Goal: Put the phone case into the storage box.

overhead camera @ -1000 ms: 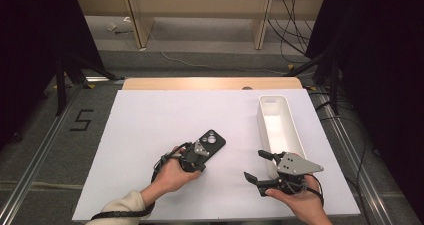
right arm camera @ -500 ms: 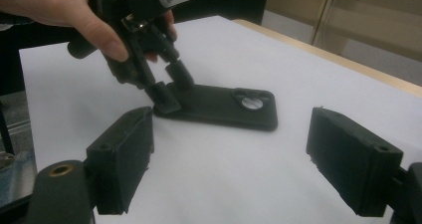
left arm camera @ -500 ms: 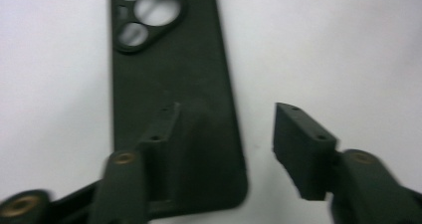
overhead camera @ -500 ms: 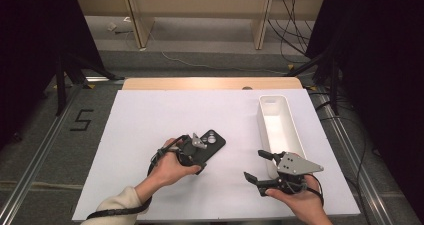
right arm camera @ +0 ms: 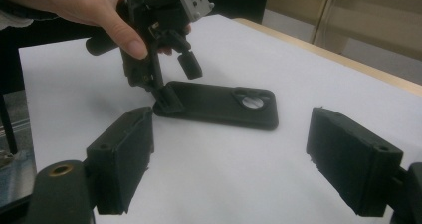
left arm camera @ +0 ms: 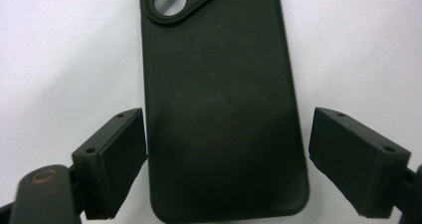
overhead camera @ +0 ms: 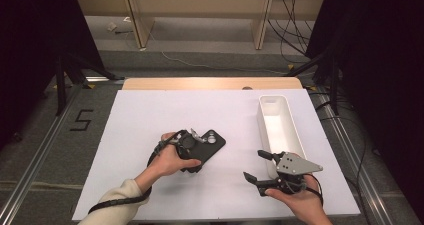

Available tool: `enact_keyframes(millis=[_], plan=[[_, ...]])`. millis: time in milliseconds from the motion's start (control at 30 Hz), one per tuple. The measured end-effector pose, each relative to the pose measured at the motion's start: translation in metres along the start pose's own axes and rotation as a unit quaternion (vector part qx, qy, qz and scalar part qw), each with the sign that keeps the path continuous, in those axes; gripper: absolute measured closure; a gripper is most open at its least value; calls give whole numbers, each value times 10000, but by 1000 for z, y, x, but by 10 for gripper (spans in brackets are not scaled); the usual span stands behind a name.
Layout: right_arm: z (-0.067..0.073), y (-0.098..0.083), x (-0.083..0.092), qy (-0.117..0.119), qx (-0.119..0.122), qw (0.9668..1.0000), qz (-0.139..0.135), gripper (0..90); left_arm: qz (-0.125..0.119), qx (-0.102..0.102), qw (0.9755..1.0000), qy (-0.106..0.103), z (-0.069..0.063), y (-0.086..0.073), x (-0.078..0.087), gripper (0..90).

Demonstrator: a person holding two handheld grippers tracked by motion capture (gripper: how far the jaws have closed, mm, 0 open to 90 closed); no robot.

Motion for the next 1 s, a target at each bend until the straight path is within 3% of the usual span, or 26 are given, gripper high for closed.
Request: enact_keyframes(millis=[1000], plan=[[0, -1, 0, 8, 1, 10000, 41, 201, 251, 131, 9995, -171, 1, -1, -14, 95]])
Point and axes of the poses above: each handheld gripper's, and its own axes: x roughly backward along the jaws, y roughly out of its top, z roughly to its left, the point moved 9 cm from there along -x, roughly forward along the jaws, and after that the axes turned 7 degrees about y, right-handed, at the moved point
